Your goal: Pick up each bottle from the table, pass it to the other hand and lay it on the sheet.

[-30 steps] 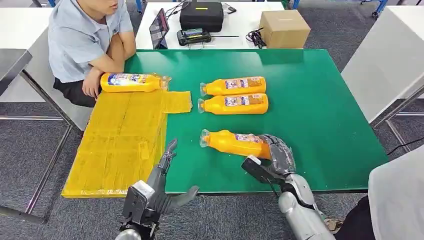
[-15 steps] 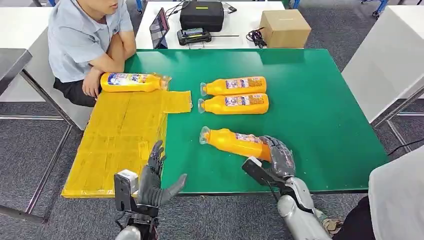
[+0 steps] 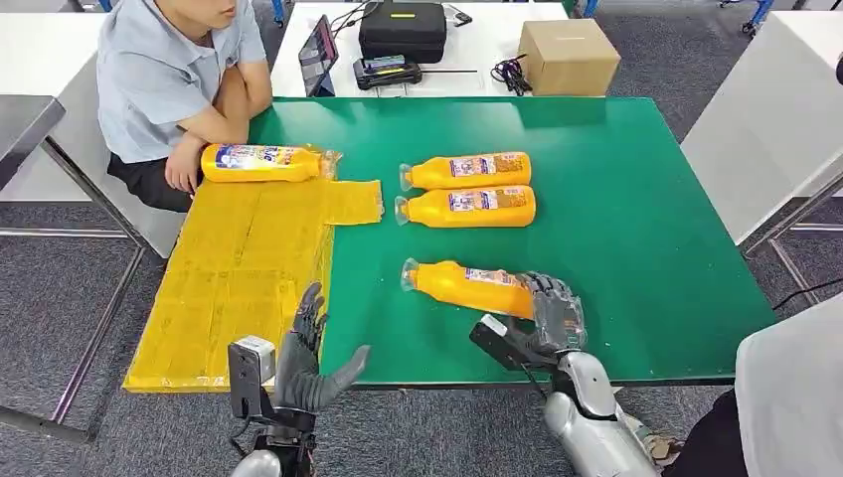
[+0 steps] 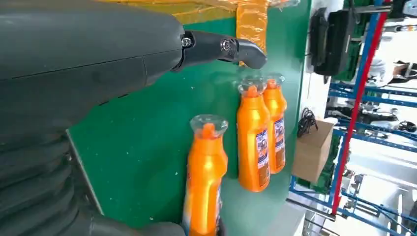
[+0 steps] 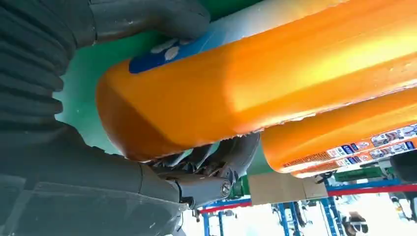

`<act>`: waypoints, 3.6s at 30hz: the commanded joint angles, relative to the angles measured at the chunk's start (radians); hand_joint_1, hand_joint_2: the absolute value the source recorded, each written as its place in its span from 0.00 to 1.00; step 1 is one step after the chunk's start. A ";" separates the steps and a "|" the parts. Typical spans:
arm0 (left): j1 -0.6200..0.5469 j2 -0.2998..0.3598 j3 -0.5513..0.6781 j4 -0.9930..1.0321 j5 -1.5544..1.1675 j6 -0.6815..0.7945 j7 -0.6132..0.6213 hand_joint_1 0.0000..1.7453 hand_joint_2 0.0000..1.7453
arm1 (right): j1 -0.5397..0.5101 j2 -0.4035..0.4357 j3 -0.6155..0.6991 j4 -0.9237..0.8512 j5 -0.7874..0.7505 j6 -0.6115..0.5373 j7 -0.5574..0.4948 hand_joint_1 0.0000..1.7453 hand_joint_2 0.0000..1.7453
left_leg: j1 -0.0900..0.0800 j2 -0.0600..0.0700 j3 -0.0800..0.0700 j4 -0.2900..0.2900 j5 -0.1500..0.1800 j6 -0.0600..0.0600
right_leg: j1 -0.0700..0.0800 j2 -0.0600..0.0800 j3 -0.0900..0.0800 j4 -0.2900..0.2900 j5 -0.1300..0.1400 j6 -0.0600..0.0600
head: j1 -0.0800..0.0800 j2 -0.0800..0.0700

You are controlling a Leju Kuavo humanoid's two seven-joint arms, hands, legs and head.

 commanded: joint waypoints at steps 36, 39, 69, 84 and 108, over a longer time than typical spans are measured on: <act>0.008 0.052 -0.038 -0.010 -0.038 0.010 0.019 0.00 1.00 | 0.003 -0.018 0.168 -0.034 0.191 -0.016 0.121 0.00 1.00 | 0.001 0.001 -0.002 -0.001 0.000 -0.001 | 0.002 0.000 -0.001 -0.001 -0.001 -0.002 | 0.000 0.000; 0.008 0.056 -0.041 -0.013 -0.042 0.007 0.029 0.00 1.00 | 0.003 -0.024 0.170 -0.042 0.196 -0.011 0.142 0.00 1.00 | 0.001 0.001 -0.003 0.000 0.000 -0.001 | 0.001 0.000 -0.002 0.000 -0.001 -0.002 | 0.000 0.000; 0.029 0.068 -0.033 -0.038 -0.039 -0.053 0.100 0.00 1.00 | -0.023 -0.020 0.116 -0.064 0.165 0.116 0.264 0.00 1.00 | 0.001 0.000 -0.003 -0.001 0.000 -0.001 | 0.001 -0.001 -0.002 -0.001 0.000 -0.002 | 0.000 0.000; 0.012 0.064 -0.040 -0.012 -0.041 -0.070 0.121 0.00 1.00 | -0.060 -0.008 0.097 0.087 0.130 0.165 0.283 0.00 1.00 | 0.002 0.000 -0.001 -0.001 0.000 -0.002 | 0.003 -0.001 0.000 -0.002 -0.001 -0.003 | 0.000 0.000; -0.016 0.061 -0.057 0.030 -0.027 -0.100 0.117 0.00 1.00 | -0.102 0.011 0.023 0.223 -0.013 0.184 0.135 0.49 1.00 | 0.002 0.001 0.006 -0.001 0.002 -0.001 | 0.002 -0.002 0.006 -0.002 0.001 -0.003 | 0.000 0.000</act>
